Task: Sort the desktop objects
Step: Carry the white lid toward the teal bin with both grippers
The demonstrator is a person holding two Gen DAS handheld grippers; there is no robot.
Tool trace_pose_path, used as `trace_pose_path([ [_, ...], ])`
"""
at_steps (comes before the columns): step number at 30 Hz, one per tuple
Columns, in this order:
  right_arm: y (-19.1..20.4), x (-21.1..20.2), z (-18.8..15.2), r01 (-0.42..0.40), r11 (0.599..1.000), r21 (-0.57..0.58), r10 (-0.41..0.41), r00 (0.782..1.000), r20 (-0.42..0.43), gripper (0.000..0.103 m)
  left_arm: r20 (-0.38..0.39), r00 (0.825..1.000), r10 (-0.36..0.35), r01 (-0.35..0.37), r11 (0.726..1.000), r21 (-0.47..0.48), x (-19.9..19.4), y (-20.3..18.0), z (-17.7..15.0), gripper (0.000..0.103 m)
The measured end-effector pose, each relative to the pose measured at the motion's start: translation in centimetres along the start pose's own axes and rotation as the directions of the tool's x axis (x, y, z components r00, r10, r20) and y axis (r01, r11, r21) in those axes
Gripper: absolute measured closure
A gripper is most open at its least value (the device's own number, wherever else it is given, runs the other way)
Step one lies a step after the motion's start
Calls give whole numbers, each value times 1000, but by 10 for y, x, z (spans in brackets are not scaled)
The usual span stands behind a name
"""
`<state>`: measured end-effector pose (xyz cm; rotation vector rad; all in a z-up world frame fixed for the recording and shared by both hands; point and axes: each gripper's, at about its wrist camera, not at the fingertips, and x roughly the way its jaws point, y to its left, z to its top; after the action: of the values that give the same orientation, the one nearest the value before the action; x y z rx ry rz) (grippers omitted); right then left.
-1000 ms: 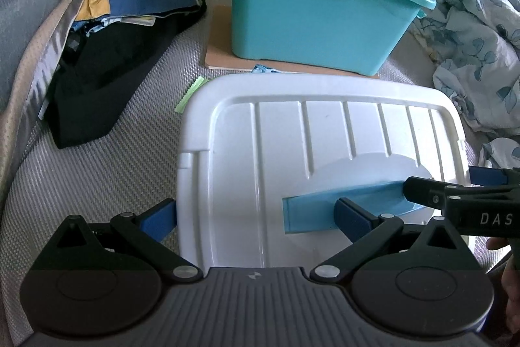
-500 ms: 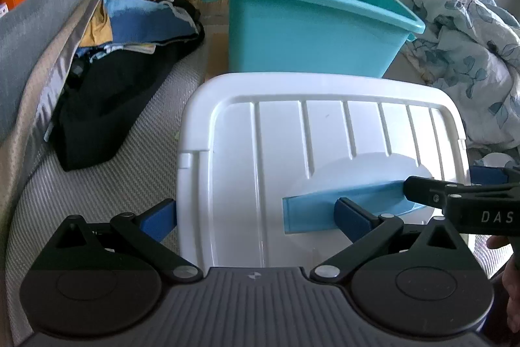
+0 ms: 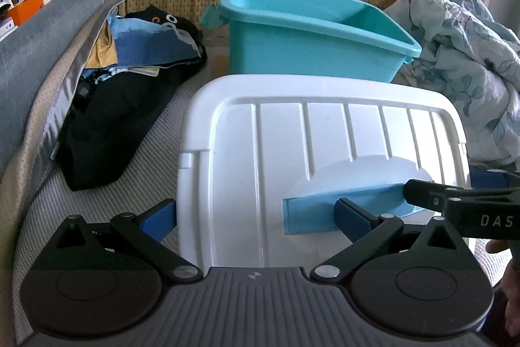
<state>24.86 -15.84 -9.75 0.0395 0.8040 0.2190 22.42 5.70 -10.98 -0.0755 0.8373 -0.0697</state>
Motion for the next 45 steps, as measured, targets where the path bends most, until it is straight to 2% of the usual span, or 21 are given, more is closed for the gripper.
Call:
trace_pose_path([
  [32, -4, -18, 27, -6, 1000, -20, 8, 995, 104, 0, 117, 993, 2, -4, 1000, 16, -21, -8, 25, 0],
  [45, 1, -20, 46, 4, 999, -41, 2, 990, 140, 0, 142, 990, 1, 1, 1000, -11, -22, -3, 44, 0],
])
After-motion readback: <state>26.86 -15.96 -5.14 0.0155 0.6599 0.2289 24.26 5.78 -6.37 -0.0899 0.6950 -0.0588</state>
